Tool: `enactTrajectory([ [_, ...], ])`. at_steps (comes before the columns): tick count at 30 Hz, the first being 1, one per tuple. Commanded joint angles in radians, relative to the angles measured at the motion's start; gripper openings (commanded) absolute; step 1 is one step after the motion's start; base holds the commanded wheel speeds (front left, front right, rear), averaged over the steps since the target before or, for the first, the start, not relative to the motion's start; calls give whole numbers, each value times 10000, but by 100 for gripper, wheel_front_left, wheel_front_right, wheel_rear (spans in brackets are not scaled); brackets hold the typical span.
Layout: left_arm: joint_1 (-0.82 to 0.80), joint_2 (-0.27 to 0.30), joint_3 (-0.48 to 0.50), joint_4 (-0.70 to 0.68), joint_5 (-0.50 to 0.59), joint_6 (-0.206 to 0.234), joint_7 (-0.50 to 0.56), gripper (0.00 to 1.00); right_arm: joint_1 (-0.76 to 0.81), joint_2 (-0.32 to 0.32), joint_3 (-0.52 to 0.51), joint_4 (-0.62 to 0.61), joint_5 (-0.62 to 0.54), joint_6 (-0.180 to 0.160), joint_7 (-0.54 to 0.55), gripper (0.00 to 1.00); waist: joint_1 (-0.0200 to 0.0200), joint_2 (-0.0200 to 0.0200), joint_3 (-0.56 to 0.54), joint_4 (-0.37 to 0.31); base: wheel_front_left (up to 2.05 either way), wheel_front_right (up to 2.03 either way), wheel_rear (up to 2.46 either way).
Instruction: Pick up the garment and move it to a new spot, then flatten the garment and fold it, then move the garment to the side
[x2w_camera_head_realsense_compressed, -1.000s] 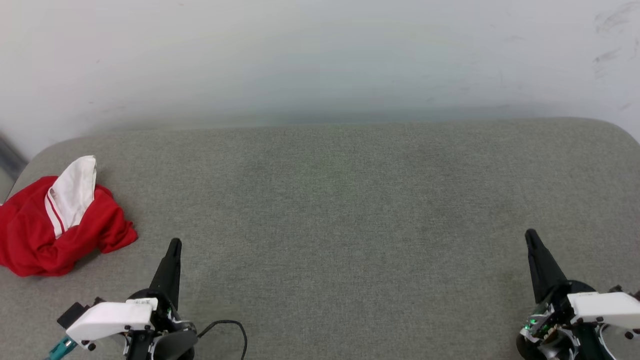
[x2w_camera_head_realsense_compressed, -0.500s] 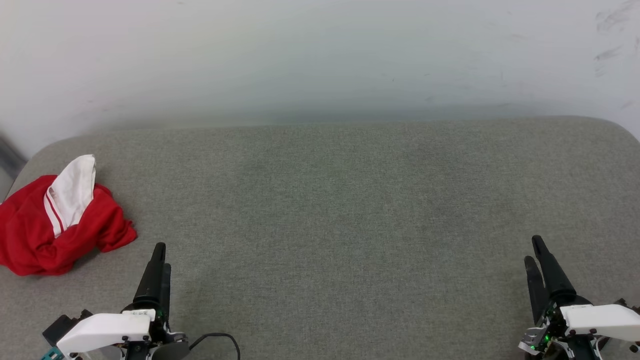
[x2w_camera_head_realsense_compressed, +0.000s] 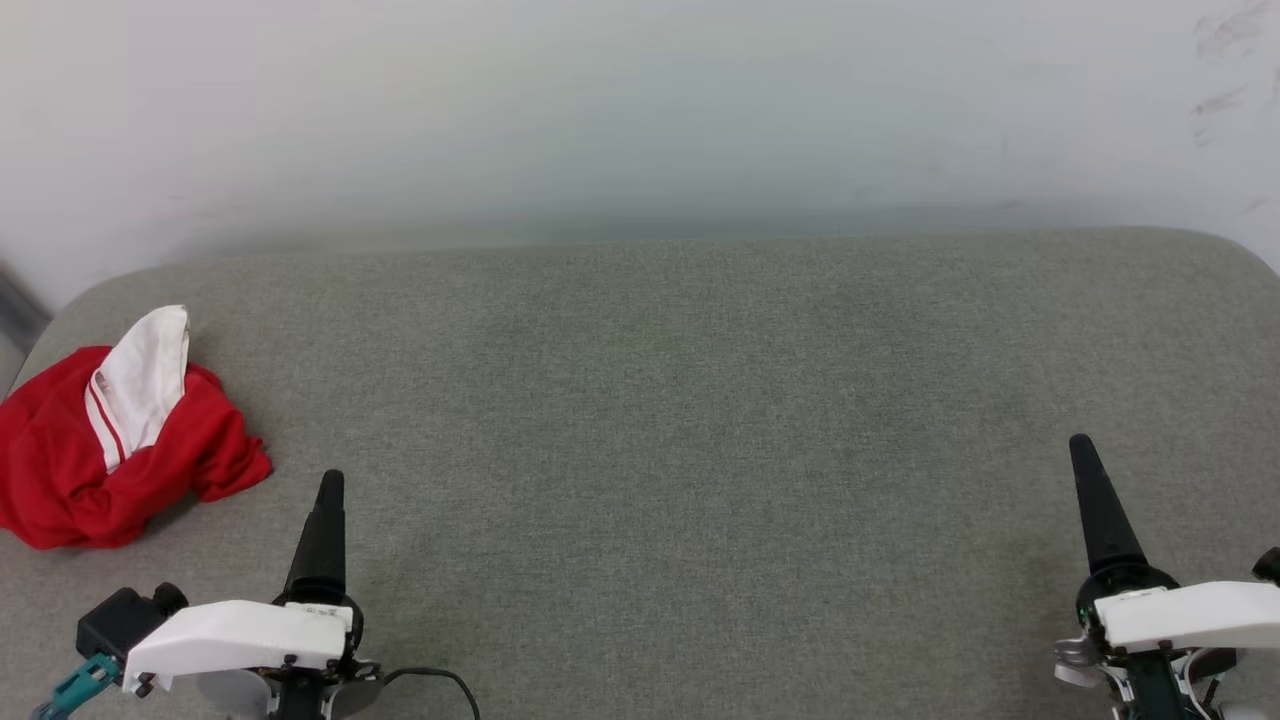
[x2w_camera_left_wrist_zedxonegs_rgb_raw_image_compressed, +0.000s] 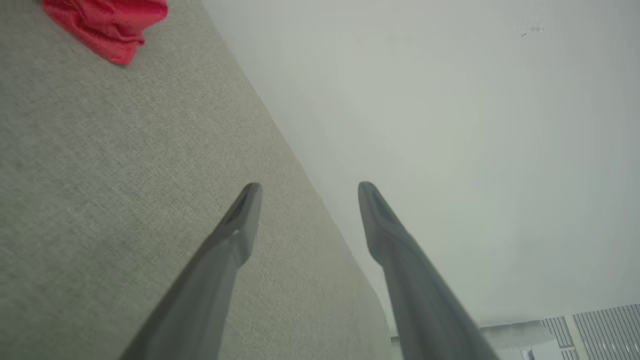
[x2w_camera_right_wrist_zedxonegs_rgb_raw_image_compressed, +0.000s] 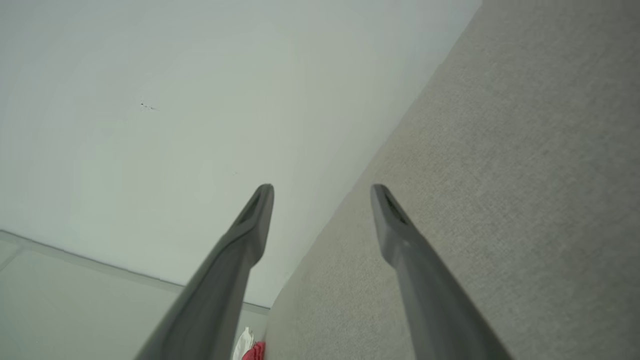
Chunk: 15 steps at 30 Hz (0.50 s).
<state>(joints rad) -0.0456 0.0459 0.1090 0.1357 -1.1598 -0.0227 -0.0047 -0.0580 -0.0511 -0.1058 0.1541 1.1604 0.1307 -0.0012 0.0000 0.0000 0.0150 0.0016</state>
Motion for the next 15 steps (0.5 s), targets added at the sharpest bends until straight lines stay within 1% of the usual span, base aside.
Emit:
enactTrajectory([
  [1, -60, 30, -73, -291, 569, 83, -121, 100, -31, -4, 76, -320, -538, 0, -132, 100, 0, 0, 5, -1, 0, 0, 0],
  [7, 71, 33, -321, -481, 1869, 408, -350, 100, 61, -3, 310, -679, -1978, 0, -364, 100, 0, 0, 10, 4, 0, 0, 0],
  [15, 227, 80, -516, -676, 3204, 696, -634, 100, 264, -2, 510, -956, -3506, 0, -649, 100, 0, 0, 1, 16, 0, 0, 0],
])
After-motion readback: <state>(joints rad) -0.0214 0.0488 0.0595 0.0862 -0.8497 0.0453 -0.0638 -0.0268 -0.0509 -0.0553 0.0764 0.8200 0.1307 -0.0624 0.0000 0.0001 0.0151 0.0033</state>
